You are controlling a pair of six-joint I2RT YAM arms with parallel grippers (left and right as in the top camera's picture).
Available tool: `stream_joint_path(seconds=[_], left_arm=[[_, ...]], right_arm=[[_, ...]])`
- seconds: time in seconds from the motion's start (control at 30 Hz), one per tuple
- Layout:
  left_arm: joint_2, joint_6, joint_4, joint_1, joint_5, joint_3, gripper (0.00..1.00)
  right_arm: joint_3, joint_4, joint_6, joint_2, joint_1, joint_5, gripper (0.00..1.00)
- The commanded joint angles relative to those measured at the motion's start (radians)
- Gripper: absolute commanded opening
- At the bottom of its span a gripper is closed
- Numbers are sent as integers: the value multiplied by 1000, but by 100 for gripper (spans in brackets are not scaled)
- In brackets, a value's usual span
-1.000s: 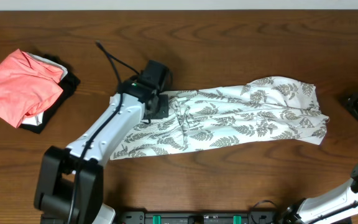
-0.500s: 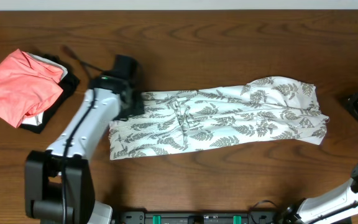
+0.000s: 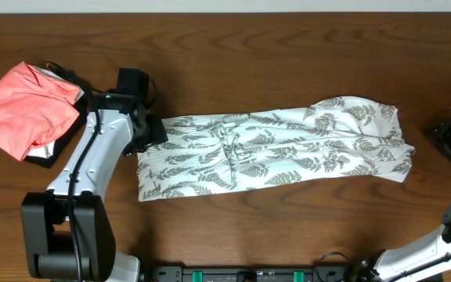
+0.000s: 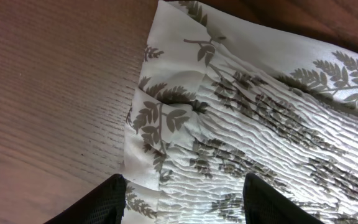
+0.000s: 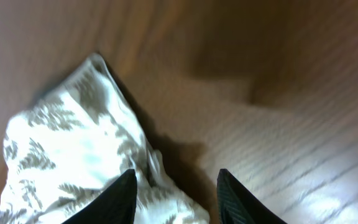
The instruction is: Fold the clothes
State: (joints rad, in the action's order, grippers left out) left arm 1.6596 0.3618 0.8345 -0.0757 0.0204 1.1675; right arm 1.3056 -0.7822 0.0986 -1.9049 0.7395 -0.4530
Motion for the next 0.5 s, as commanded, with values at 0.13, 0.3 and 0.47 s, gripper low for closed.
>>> stream_joint_path(seconds=[0.13, 0.3, 0.47], left_arm=[[-14, -9, 6, 0, -1, 14, 61], [-14, -9, 7, 0, 2, 14, 61], [-14, -9, 6, 0, 25, 14, 61]], right_arm=[[-135, 32, 43, -9, -19, -19, 50], [-241, 150, 66, -9, -33, -77, 54], [-298, 245, 89, -9, -60, -151, 59]])
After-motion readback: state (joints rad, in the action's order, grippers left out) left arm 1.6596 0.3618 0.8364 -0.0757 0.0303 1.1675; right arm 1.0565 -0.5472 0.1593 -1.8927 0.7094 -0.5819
